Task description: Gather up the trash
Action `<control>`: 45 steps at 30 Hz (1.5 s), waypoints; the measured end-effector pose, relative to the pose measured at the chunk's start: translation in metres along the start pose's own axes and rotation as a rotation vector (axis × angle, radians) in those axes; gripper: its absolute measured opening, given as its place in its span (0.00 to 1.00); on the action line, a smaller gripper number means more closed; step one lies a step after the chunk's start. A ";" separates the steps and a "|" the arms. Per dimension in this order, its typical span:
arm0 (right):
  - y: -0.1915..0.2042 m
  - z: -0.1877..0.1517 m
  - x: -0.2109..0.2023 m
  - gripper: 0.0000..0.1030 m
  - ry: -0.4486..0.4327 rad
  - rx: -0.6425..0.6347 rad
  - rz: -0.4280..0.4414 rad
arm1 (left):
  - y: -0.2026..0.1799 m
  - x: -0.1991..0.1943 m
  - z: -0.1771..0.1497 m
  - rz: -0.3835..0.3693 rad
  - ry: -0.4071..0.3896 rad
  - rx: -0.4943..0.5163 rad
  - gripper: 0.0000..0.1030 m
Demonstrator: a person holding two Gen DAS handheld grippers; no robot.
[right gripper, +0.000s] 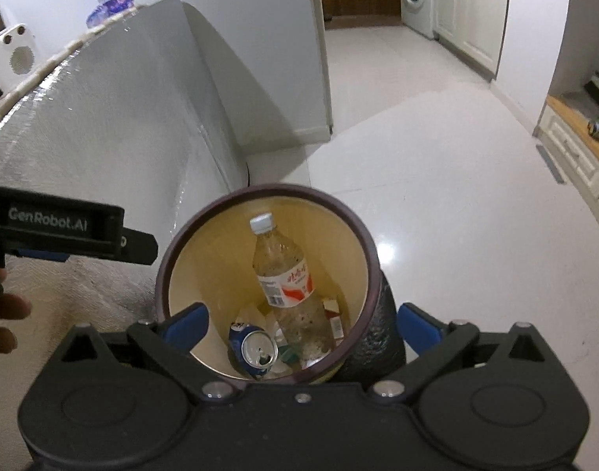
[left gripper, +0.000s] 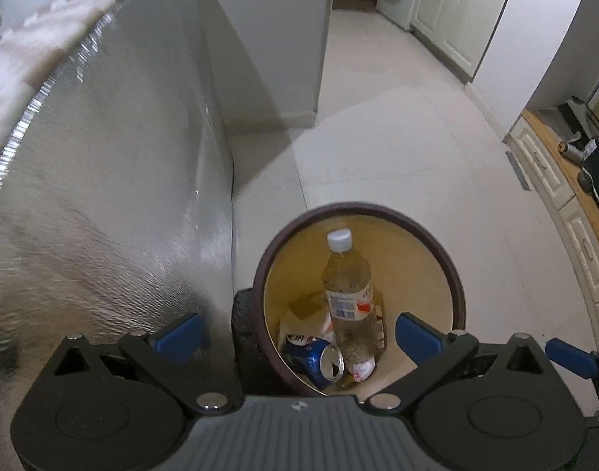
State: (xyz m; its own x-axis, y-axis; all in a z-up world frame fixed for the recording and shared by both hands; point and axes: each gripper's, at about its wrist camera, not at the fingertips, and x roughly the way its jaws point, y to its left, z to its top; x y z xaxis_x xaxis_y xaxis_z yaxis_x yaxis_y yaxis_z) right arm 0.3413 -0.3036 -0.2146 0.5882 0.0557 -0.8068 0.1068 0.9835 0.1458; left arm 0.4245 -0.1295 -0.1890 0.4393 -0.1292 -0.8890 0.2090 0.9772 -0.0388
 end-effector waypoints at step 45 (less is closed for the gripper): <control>-0.001 -0.059 -0.251 1.00 -0.279 -0.012 -0.020 | 0.019 -0.251 -0.166 0.026 -0.344 -0.042 1.00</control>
State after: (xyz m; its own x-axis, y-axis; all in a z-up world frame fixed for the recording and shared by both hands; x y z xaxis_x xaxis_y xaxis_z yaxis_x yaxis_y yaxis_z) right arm 0.1457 -0.3085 -0.0458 0.7843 -0.0119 -0.6203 0.1123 0.9860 0.1231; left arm 0.1731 -0.0507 -0.0426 0.7146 -0.1465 -0.6840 0.1610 0.9860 -0.0431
